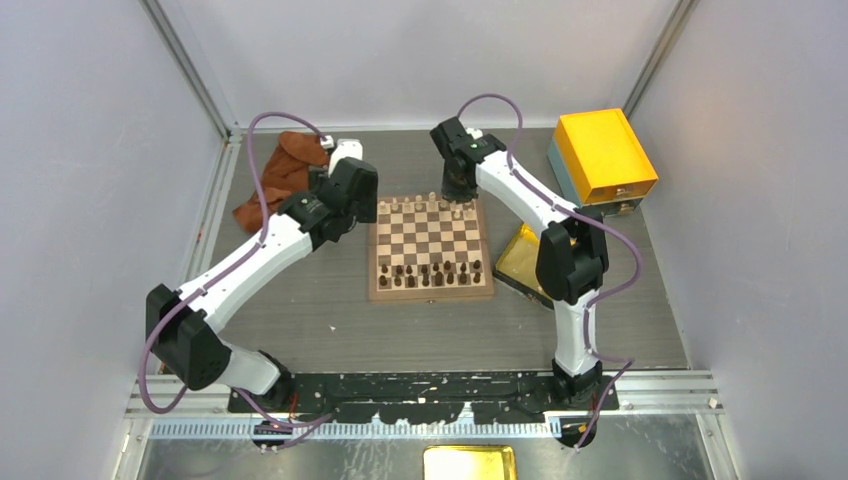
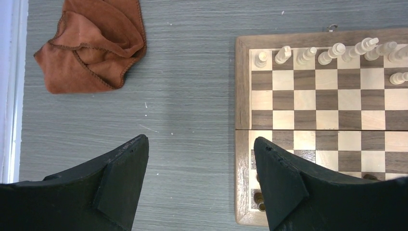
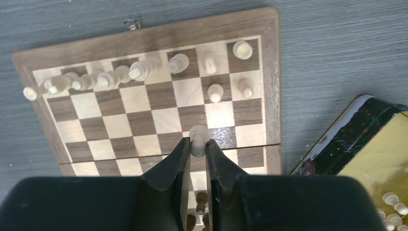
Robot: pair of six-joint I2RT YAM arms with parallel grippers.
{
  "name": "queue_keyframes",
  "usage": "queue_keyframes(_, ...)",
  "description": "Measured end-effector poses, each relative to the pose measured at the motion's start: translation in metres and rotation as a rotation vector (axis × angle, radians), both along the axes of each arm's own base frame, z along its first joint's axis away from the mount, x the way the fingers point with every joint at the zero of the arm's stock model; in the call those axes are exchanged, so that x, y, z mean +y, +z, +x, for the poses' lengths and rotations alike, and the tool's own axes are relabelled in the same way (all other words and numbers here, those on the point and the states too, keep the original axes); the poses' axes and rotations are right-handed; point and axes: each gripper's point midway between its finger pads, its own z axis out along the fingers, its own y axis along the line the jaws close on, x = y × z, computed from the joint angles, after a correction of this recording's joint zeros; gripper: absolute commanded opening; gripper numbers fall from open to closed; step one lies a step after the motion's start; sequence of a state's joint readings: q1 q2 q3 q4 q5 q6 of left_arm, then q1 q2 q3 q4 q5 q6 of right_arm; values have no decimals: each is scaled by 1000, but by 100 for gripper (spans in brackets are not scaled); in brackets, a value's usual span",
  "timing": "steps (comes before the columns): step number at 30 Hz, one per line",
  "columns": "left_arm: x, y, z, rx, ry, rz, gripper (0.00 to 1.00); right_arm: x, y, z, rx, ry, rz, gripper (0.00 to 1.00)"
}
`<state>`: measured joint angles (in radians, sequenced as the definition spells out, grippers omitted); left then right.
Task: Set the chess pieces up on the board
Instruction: Place the chess piece on the chessboard.
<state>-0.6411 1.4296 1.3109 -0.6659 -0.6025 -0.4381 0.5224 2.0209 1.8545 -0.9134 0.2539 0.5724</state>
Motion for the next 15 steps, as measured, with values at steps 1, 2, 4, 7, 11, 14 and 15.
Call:
queue_keyframes(1, 1, 0, 0, 0, 1, 1, 81, 3, 0, -2, 3, 9, 1, 1)
queue_keyframes(2, 1, 0, 0, -1, 2, 0, 81, 7, 0, -3, 5, 20, 1, 1)
queue_keyframes(4, 1, -1, -1, 0, 2, 0, 81, 12, 0, -6, 11, 38, 1, 1)
queue_keyframes(7, 2, 0, 0, -2, 5, -2, 81, 16, -5, -7, 29, 54, -9, 1)
queue_keyframes(11, 4, 0, 0, -3, 10, -3, 81, 20, -20, -9, 62, 68, -24, 1)
queue_keyframes(14, 4, 0, 0, -3, 11, -4, 81, 20, -29, -10, 85, 74, -31, 1)
queue_keyframes(15, 4, 0, 0, -3, 11, -4, 81, 21, -31, -11, 92, 76, -34, 1)
